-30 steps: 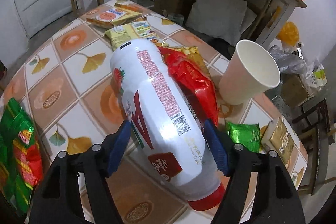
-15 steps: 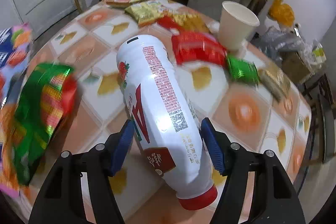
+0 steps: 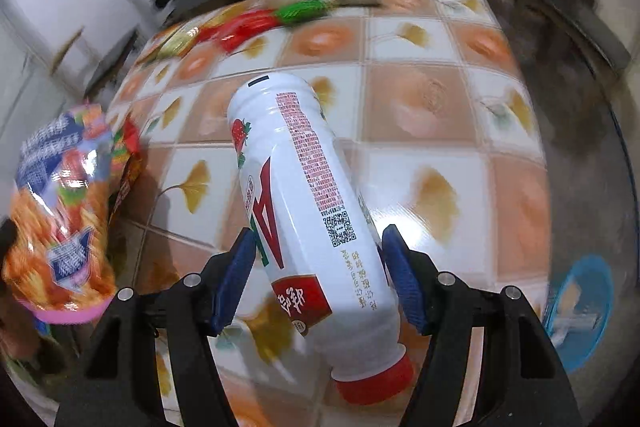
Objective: Collect trash
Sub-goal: 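Carry the bottle and pink bag over the blue wastebasket and release both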
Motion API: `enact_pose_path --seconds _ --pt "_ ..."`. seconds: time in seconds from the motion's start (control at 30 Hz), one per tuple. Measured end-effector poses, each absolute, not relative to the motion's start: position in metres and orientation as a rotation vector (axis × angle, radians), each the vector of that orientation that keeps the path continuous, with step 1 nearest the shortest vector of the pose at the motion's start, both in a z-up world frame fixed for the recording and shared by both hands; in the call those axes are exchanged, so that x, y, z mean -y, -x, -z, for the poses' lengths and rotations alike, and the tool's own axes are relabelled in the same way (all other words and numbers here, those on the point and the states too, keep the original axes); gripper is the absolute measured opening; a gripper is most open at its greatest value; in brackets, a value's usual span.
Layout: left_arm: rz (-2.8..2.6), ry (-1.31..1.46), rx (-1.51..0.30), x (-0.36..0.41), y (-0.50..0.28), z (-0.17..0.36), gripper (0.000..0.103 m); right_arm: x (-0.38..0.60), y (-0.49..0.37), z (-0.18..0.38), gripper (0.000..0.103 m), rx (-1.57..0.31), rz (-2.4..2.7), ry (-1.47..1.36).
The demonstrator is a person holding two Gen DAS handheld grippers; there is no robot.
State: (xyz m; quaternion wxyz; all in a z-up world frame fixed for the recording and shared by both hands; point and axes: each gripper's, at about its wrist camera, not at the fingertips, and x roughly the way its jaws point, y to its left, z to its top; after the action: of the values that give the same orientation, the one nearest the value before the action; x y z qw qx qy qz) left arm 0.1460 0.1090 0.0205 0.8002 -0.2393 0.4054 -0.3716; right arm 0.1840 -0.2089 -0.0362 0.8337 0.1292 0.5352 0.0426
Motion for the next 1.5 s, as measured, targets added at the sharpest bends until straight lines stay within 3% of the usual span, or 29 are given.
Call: enact_pose_path --seconds 0.2,0.6,1.27,1.33,1.5 --pt "0.797 0.265 -0.978 -0.048 -0.137 -0.001 0.020 0.247 -0.135 0.040 0.064 -1.132 0.008 -0.481" --pt "0.839 0.292 -1.128 -0.009 -0.151 0.038 0.021 0.263 -0.122 0.039 0.069 -1.144 -0.038 -0.516" --pt "0.765 0.097 -1.036 0.026 -0.132 0.010 0.020 0.240 -0.152 0.058 0.070 -1.252 -0.169 -0.431" --pt "0.759 0.084 -1.027 0.027 -0.130 0.008 0.020 0.243 -0.151 0.060 0.063 -1.246 -0.166 -0.456" --pt "0.748 0.047 -0.999 0.032 -0.126 0.003 0.020 0.248 -0.147 0.061 0.062 -1.227 -0.161 -0.503"
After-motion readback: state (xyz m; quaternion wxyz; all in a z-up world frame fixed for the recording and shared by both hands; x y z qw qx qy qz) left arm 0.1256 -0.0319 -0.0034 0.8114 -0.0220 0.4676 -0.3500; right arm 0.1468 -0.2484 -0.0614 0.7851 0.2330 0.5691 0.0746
